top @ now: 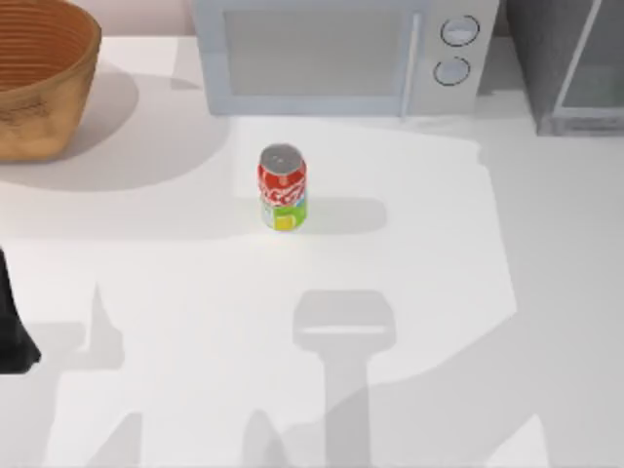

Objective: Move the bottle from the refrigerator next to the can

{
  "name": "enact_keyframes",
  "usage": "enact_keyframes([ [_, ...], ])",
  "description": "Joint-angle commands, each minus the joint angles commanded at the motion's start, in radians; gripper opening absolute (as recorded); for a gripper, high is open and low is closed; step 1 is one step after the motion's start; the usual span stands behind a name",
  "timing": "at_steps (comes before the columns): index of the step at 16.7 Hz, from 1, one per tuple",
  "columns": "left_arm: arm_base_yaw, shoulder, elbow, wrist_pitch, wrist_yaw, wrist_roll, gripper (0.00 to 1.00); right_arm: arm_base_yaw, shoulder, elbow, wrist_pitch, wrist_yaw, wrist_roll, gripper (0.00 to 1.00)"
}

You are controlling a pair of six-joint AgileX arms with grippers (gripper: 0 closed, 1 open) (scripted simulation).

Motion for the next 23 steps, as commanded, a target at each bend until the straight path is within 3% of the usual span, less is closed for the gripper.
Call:
enact_keyframes([
  [1,0.000,0.000,0.000,0.000,0.000,0.000,1.00,0.000,0.000,0.000,0.000,0.000,0.000,1.00],
  [14,0.000,0.000,0.000,0.000,0.000,0.000,1.00,0.000,0.000,0.000,0.000,0.000,0.000,0.02],
  [23,0.000,0.000,0.000,0.000,0.000,0.000,1.00,-0.003,-0.001,-0.001,0.000,0.000,0.001,0.00],
])
